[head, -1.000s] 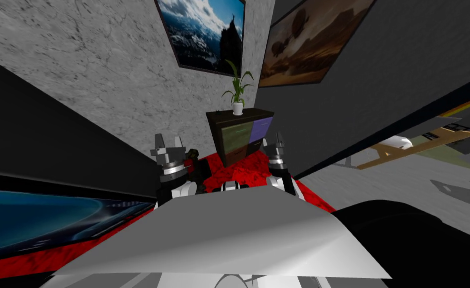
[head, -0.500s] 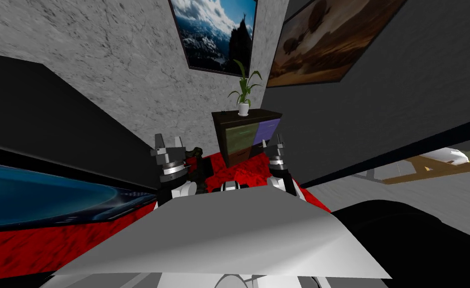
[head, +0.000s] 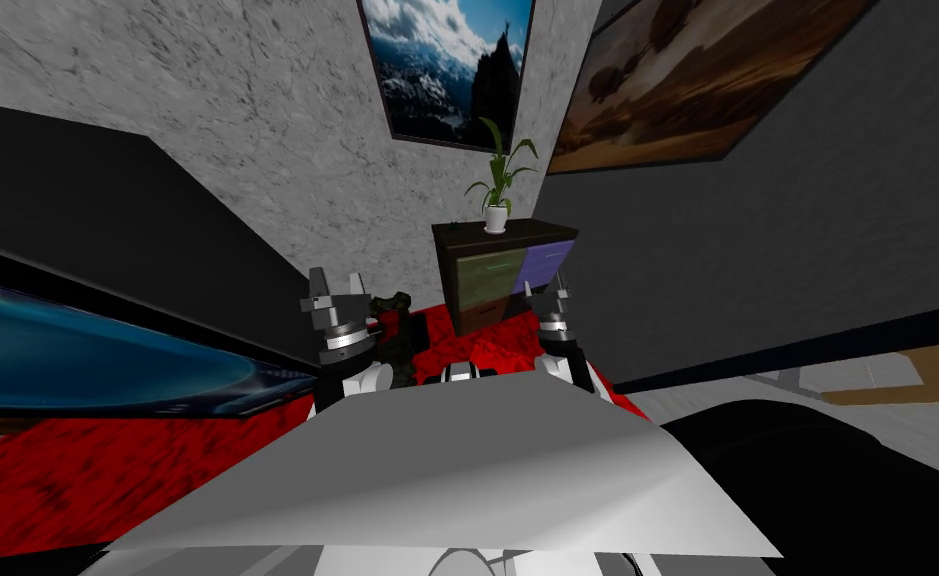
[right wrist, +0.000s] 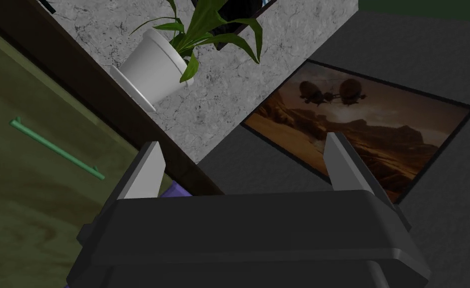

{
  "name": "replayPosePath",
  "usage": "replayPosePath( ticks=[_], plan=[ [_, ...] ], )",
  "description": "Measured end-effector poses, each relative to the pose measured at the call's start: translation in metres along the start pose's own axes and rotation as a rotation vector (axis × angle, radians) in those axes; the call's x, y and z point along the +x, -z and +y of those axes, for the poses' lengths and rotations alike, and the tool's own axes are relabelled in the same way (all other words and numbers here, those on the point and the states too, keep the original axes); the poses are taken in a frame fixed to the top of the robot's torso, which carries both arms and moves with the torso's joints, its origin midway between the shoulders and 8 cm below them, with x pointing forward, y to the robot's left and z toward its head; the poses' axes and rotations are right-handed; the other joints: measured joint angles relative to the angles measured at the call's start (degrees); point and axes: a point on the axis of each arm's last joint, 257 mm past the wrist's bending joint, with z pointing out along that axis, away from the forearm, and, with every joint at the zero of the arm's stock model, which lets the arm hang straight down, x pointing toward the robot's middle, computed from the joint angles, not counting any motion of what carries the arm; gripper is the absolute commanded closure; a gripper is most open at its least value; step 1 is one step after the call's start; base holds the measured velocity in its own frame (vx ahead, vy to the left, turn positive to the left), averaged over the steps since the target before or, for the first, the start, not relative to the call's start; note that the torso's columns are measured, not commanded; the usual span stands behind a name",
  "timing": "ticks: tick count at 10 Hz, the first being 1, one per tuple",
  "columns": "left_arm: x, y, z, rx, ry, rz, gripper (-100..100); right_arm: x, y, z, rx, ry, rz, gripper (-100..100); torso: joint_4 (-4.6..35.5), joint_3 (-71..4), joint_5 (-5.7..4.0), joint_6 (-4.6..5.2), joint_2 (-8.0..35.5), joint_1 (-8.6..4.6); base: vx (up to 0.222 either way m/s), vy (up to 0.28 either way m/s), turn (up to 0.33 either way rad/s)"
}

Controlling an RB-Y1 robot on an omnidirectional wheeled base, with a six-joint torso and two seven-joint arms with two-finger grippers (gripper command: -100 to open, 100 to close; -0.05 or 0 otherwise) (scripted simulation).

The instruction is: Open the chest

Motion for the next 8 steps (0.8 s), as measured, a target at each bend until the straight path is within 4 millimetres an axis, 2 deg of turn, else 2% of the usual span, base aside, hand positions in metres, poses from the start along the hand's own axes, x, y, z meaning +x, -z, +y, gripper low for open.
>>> replayPosePath(
  ticks=[8],
  plan=[
    [0.0, 0.0, 0.0, 0.0, 0.0, 0.0, 0, -0.021, 0.01, -0.005, 0.006, -0.274, -0.046, -100, 0.0, 0.0, 0.0, 0.0, 0.0, -0.02, 0.034, -0.044, 0.189]
  ],
)
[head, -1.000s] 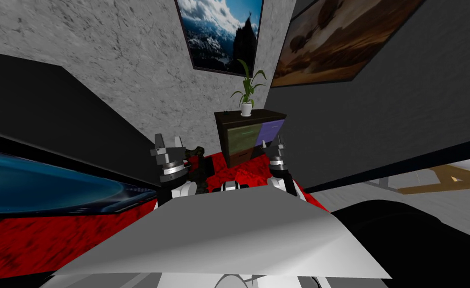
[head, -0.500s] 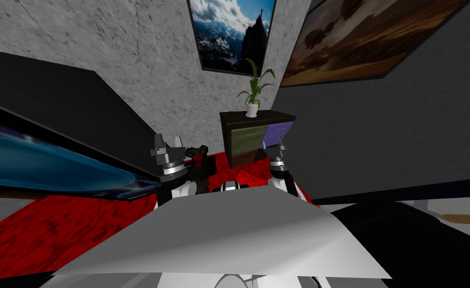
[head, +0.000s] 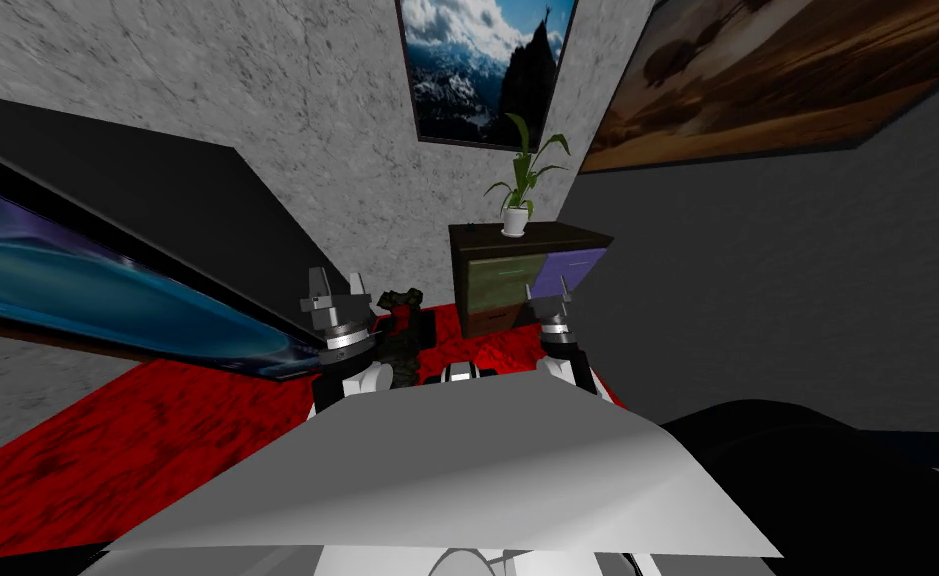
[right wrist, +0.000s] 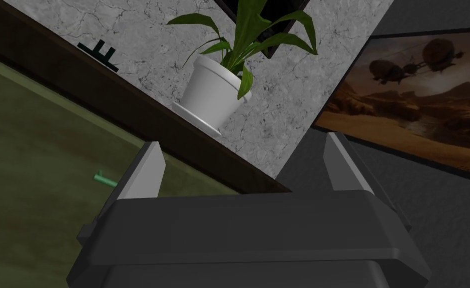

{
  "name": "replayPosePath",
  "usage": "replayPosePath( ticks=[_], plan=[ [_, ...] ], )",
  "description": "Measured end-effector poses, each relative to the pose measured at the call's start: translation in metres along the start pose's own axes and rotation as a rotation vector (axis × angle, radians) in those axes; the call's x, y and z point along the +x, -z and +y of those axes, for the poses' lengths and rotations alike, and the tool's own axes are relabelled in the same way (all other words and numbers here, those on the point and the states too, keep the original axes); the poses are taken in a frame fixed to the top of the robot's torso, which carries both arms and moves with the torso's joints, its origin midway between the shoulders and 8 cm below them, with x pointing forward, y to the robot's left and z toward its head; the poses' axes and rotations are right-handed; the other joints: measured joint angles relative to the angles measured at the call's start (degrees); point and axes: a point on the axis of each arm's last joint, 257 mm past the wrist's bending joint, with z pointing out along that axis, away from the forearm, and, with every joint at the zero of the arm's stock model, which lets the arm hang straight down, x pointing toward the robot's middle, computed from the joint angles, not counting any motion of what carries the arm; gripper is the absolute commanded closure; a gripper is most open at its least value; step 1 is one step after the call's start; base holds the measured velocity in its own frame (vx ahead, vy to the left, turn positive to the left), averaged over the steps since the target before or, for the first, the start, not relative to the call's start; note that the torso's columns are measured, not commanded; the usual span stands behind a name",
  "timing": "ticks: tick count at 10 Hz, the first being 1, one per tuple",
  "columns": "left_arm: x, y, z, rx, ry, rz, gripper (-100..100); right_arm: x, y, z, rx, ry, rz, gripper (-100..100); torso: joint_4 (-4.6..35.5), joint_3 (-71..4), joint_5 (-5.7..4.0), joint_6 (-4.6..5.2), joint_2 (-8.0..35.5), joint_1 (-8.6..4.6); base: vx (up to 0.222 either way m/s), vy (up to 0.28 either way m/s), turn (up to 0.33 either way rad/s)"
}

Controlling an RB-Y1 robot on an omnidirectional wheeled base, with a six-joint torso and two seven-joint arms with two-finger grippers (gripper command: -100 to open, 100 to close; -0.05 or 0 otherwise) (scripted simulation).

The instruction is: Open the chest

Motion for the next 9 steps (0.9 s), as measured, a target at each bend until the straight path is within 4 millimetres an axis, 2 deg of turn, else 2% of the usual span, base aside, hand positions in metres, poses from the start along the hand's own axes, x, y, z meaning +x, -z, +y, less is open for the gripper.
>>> replayPosePath(
  ticks=[9],
  plan=[
    [0.0, 0.0, 0.0, 0.0, 0.0, 0.0, 0, -0.034, 0.013, 0.002, -0.026, -0.337, -0.076, -100, 0.0, 0.0, 0.0, -0.04, 0.0, -0.01, 0.028, -0.052, 0.186]
  ],
)
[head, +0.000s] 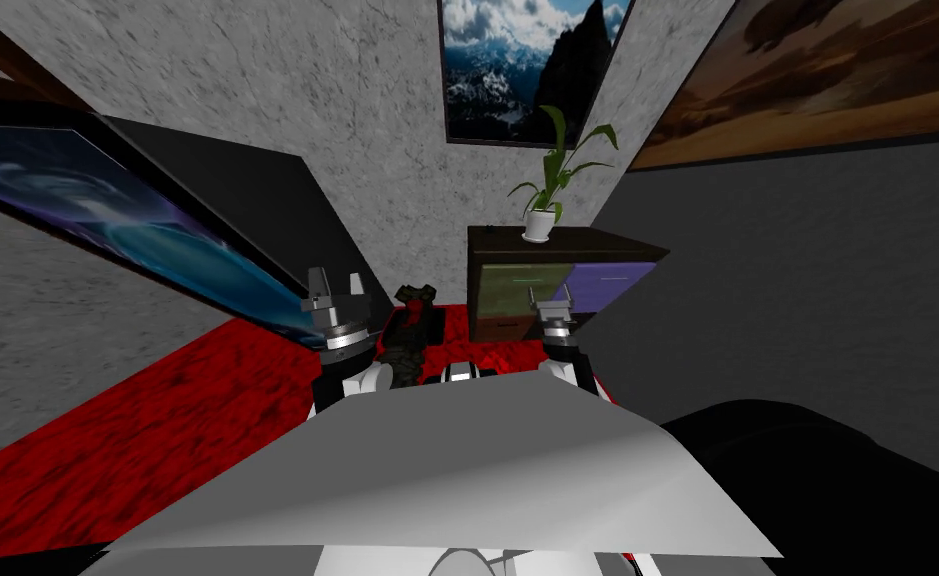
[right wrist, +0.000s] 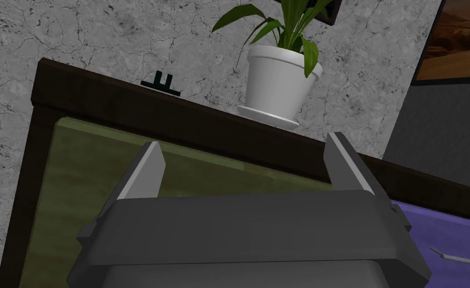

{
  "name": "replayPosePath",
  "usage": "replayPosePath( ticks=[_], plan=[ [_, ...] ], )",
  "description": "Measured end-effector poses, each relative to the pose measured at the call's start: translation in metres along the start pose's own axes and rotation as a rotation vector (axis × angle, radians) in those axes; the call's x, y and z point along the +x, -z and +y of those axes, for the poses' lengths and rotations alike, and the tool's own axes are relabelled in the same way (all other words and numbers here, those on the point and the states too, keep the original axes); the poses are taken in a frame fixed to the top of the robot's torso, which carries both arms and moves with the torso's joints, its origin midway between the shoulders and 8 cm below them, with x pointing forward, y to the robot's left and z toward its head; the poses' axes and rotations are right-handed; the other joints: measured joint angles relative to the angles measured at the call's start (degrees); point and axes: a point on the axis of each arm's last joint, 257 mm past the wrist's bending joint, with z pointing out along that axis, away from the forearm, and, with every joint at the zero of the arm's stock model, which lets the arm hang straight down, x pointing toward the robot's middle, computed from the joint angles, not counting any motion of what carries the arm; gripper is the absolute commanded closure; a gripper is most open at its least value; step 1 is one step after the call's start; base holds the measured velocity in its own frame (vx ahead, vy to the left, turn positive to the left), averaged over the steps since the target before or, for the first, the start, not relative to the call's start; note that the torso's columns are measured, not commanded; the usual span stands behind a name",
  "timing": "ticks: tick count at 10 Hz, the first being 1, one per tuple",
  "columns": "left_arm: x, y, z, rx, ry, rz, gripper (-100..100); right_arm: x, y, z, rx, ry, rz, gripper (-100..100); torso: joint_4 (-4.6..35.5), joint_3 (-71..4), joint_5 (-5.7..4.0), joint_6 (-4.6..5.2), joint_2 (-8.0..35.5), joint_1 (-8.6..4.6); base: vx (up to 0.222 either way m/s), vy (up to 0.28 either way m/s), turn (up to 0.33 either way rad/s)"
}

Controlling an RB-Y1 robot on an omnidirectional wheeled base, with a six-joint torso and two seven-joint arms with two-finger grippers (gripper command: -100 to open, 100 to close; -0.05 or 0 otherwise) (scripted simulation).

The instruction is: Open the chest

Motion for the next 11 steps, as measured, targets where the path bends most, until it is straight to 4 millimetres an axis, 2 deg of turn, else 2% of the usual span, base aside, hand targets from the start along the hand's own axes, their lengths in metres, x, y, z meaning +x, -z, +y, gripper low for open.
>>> replayPosePath(
  ticks=[11],
  plan=[
    [0.0, 0.0, 0.0, 0.0, 0.0, 0.0, 0, -0.043, 0.02, 0.017, -0.092, -0.417, -0.091, -100, 0.0, 0.0, 0.01, 0.05, 0.0, 0.02, 0.017, -0.056, 0.196]
  ],
)
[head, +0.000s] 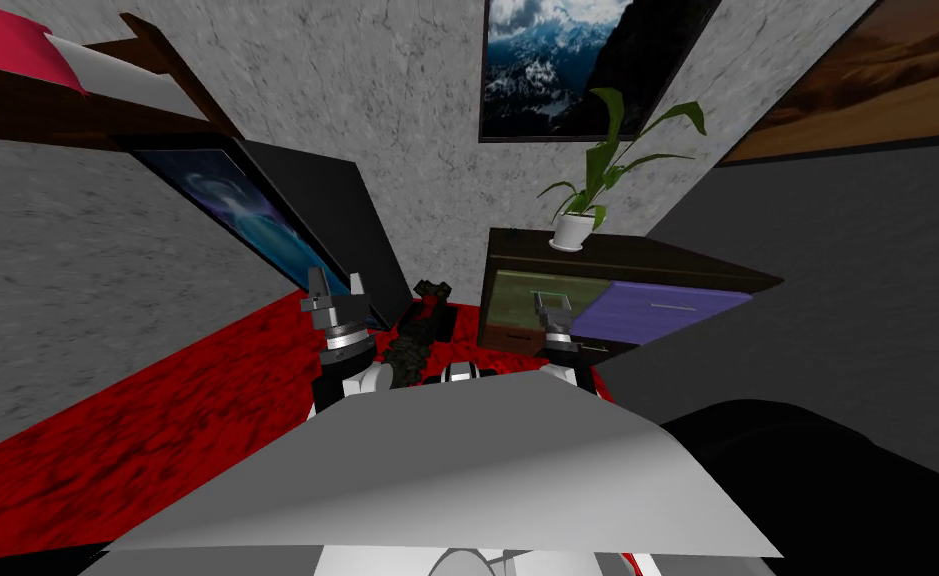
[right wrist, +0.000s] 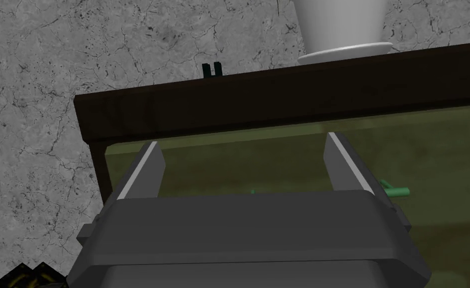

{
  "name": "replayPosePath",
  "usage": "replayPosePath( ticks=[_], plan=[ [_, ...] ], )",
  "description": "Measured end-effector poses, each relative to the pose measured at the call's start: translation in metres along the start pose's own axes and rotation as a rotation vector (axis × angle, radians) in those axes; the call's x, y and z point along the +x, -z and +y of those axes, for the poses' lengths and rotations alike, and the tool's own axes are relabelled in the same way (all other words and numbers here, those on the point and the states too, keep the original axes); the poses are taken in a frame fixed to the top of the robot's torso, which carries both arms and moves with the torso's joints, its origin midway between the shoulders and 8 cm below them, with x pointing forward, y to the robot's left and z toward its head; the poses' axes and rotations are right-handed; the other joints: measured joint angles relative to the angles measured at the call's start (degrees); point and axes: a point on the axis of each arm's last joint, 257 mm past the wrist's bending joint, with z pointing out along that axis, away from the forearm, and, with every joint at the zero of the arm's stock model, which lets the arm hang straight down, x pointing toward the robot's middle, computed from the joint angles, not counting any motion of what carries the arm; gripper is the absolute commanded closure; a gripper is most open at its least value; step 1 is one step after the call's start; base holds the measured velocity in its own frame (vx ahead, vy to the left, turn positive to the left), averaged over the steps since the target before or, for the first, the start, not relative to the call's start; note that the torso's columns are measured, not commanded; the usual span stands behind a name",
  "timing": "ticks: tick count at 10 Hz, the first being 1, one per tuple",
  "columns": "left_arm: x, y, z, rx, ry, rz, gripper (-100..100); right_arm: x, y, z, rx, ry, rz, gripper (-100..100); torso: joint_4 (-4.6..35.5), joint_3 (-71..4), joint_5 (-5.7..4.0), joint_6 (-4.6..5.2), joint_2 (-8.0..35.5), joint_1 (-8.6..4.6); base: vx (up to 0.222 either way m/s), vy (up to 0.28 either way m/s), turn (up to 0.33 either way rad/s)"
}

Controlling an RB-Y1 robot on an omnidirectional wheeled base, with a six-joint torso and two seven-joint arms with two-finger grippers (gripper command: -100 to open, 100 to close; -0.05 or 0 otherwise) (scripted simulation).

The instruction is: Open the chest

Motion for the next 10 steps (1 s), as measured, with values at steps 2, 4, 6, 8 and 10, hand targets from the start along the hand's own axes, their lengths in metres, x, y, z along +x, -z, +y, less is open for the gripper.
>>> replayPosePath(
  ticks=[2, 4, 6, 8, 10],
  plan=[
    [0.0, 0.0, 0.0, 0.0, 0.0, 0.0, 0, -0.007, 0.003, 0.006, -0.024, -0.075, -0.013, -100, 0.0, 0.0, 0.0, -0.01, 0.0, 0.01, 0.007, -0.054, 0.186],
    [0.0, 0.0, 0.0, 0.0, 0.0, 0.0, 0, -0.013, 0.007, 0.013, -0.049, -0.148, -0.024, -100, 0.0, 0.0, 0.0, 0.0, 0.0, 0.0, 0.004, -0.056, 0.195],
    [0.0, 0.0, 0.0, 0.0, 0.0, 0.0, 0, -0.019, 0.01, 0.019, -0.077, -0.221, -0.033, -100, 0.0, 0.0, 0.0, 0.01, 0.0, 0.01, 0.008, -0.055, 0.162],
    [0.0, 0.0, 0.0, 0.0, 0.0, 0.0, 0, -0.025, 0.014, 0.026, -0.105, -0.292, -0.041, -100, 0.0, 0.0, 0.0, 0.0, 0.0, 0.02, 0.006, -0.049, 0.179],
    [0.0, 0.0, 0.0, 0.0, 0.0, 0.0, 0, -0.03, 0.019, 0.032, -0.136, -0.363, -0.044, -100, 0.0, 0.0, 0.01, 0.0, 0.0, 0.02, -0.002, -0.044, 0.159]
  ],
)
